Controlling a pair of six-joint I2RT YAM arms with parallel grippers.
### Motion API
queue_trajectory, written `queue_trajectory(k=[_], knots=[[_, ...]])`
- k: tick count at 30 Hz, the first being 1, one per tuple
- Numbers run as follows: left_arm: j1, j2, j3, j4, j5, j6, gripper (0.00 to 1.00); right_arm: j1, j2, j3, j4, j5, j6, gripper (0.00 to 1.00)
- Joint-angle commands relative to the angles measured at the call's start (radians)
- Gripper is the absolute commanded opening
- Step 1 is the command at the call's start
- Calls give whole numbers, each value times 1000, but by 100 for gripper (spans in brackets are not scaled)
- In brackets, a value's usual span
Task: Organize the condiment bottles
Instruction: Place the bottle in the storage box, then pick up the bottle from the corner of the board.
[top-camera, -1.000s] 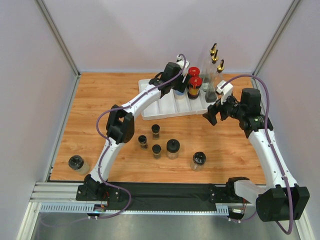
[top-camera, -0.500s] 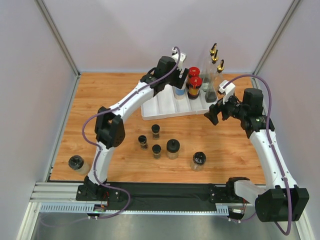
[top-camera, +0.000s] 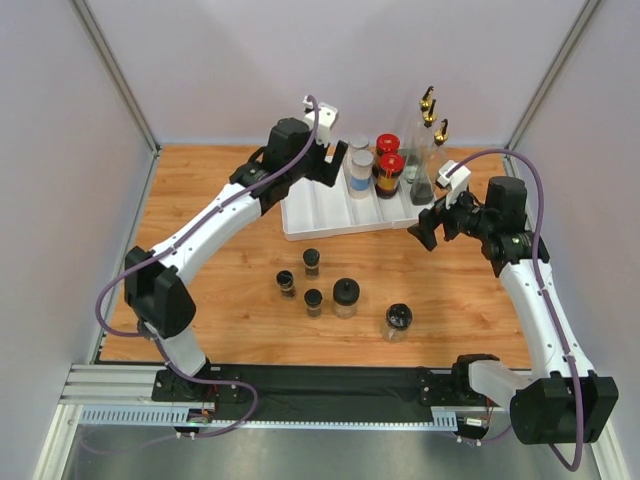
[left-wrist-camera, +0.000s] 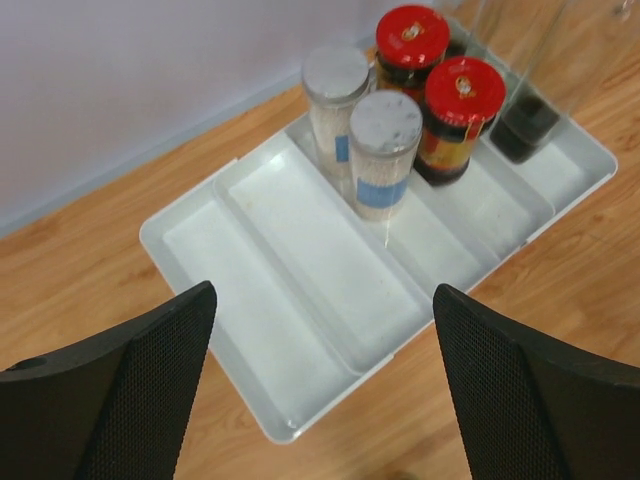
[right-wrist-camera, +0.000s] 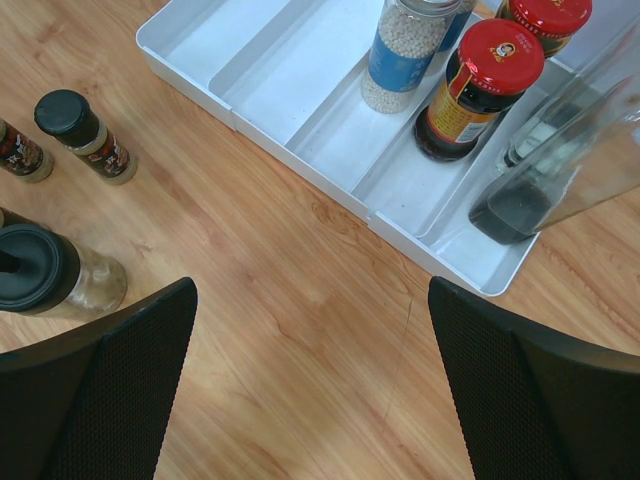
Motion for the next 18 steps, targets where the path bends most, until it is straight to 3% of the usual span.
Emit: queue_trajectory(k=[1,18], knots=[[24,-132,-111,2,-36,-36,97,-3,-14,-18,7,-21,-18,100],[75,-632,-593,-58,-189,-145,100,-3,3,-28,13,-27,-24,100]])
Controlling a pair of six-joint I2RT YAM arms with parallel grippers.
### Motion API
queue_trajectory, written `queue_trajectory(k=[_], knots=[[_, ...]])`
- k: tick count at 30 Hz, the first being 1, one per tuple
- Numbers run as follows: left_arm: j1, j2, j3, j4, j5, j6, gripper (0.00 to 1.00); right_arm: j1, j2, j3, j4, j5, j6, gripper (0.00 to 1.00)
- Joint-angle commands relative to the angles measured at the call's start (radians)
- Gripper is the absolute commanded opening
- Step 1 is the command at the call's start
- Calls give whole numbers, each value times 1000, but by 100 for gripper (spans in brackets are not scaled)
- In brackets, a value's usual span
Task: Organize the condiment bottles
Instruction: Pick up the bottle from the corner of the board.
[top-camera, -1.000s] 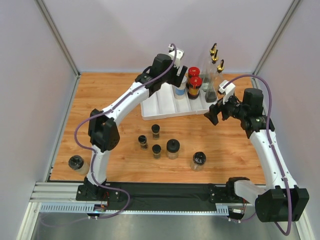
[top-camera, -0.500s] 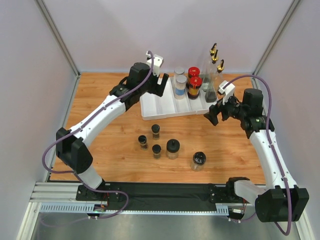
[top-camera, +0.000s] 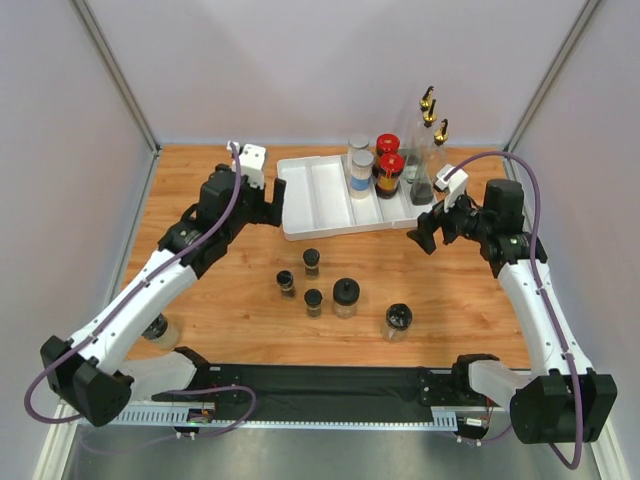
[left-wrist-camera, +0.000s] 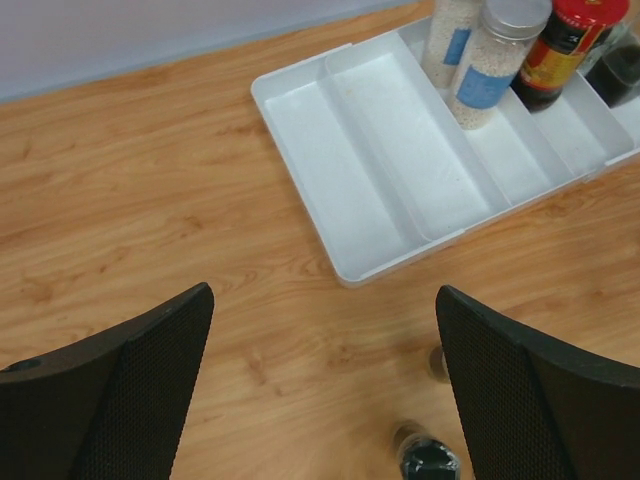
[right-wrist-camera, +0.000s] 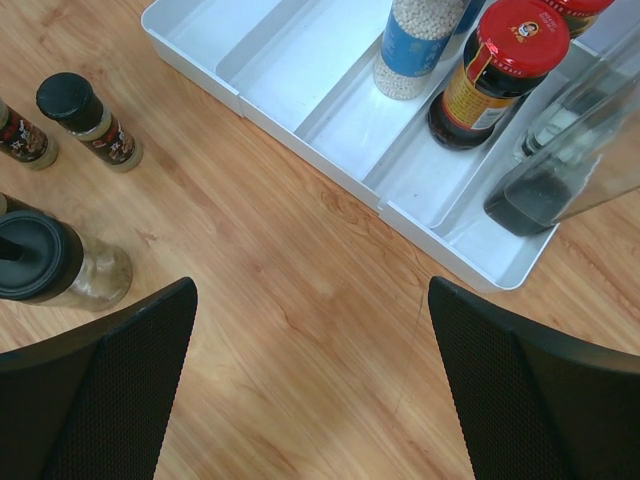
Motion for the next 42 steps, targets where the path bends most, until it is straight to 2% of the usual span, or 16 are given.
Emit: queue_trajectory(k=[1,13,24,35,40,42], knots=[[10,-91,-73,-25,-74,-47,100,-5,3,-3,16,-18,-17,100],[14,-301,-245,-143,-229,-184,100,-5,17,-5,14,-19,-18,100],[14,-359,-261,-340,-481,-421,100,-5,34,-5,12,-21,-18,100],[14,-353,-277,-414,-510,-472,100,-3,57,-3,-10,-59,-31,100],[14,-366,-293,-408,-490,-446,100,-5,75,-3,-75,-176,-133,100],[14,-364,-303,-388,-435,-400,100,-5,75,-3,-124,-237,-179,100]])
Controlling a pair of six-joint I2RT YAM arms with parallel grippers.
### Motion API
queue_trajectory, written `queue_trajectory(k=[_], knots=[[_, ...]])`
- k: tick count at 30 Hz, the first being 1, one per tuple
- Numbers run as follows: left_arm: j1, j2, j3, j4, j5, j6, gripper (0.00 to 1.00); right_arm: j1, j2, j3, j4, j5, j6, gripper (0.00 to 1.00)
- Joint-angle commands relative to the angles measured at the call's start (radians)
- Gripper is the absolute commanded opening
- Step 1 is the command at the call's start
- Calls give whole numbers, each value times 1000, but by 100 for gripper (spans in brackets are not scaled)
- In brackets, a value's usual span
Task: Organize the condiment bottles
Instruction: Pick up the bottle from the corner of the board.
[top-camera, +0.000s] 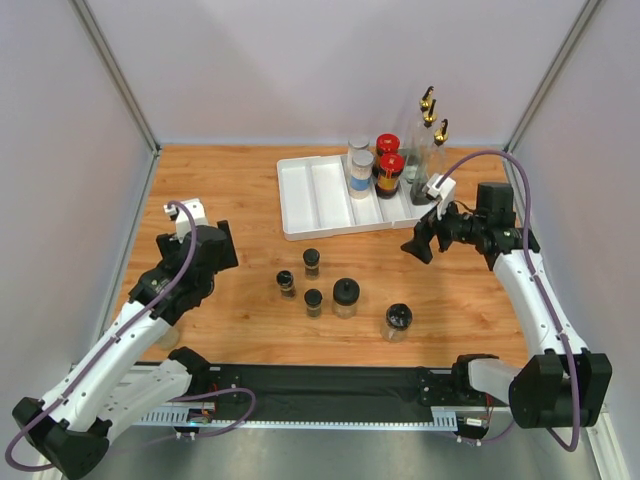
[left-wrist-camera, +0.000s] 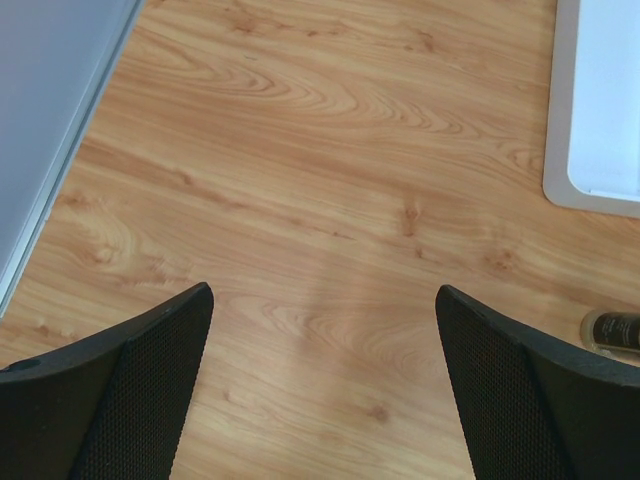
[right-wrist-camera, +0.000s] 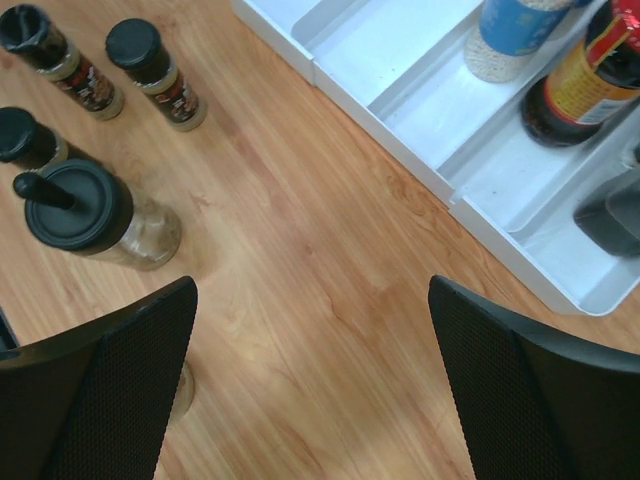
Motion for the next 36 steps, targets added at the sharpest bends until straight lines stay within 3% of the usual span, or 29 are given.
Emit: queue_trajectory(k=[1,8,14,28,36], knots=[[5,-10,-17,34,68,60,100,-3,-1,4,-86,-145,-164,100],[5,10,-5,85,308,264,100,9,-56,8,-314,-294,-470,100],[5,-23,-28,135,479,399,100,96,-53,43,-549,-204,-681,100],[5,-60,-68,137,519,406,100,377,-130,-79,-559,28,-640,100],[5,-71,-71,135,515,406,100,493,-156,-167,-460,166,-542,100]])
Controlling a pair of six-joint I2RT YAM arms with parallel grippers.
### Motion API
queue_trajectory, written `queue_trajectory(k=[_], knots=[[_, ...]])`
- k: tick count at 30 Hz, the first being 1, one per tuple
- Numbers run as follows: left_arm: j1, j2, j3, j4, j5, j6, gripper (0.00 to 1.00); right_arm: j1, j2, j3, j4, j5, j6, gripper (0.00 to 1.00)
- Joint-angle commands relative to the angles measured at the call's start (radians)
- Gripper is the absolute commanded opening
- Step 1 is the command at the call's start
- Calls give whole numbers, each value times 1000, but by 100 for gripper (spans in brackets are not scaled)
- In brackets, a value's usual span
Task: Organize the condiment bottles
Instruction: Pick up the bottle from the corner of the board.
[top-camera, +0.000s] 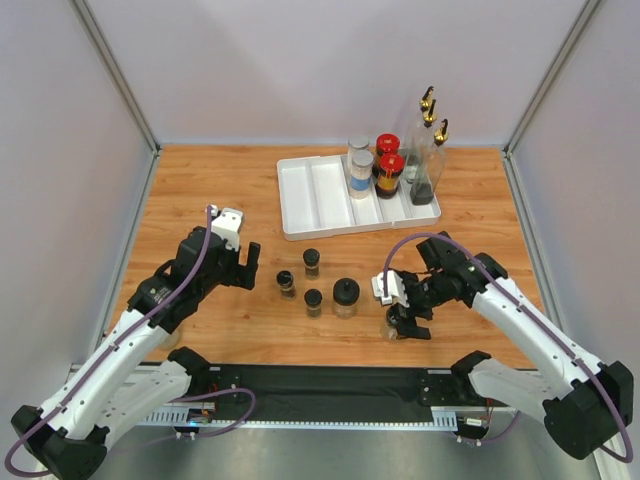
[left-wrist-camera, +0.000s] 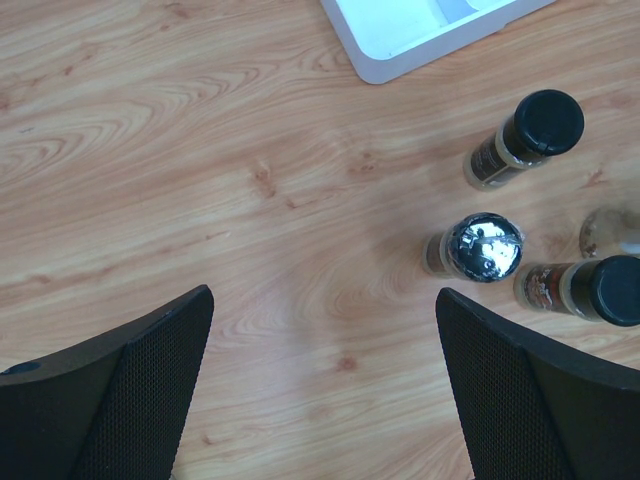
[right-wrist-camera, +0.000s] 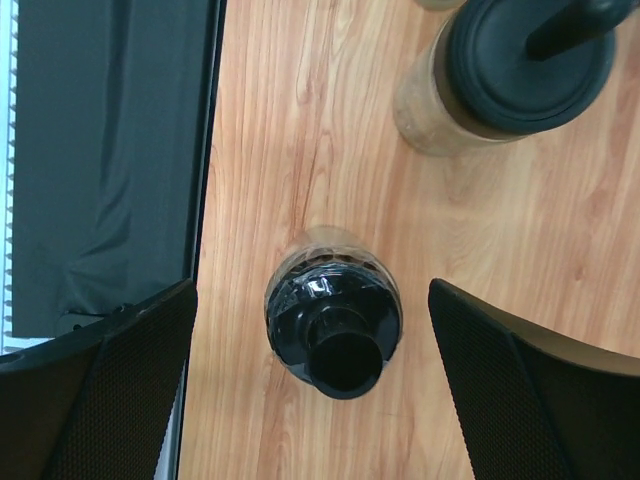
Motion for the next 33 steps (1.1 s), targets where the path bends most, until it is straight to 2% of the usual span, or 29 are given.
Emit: queue_trajectory(k=[1,5,11,23,28,30,32,33], knots=[[3,-13,-1,23,5,22,100,37,-22,-36,83,111,59,100],[3,-16,-1,23,4,20,100,37,-16,-59,135,172,75,100],[3,-22,-2,20,1,22,100,42,-1,-83,171,184,82,100],[3,-28,-1,19,-4,26,100,62,10,-117,198,224,92,93],[3,-30,-1,19,-1,23,100,65,8,-117,195,224,89,82],[3,-31,-1,17,-1,23,100,68,-1,-114,194,218,86,74],[3,-31,-2,19,1,23,100,66,-2,-105,186,212,85,64],[3,-31,-2,19,1,23,100,66,-1,-102,180,209,86,50]])
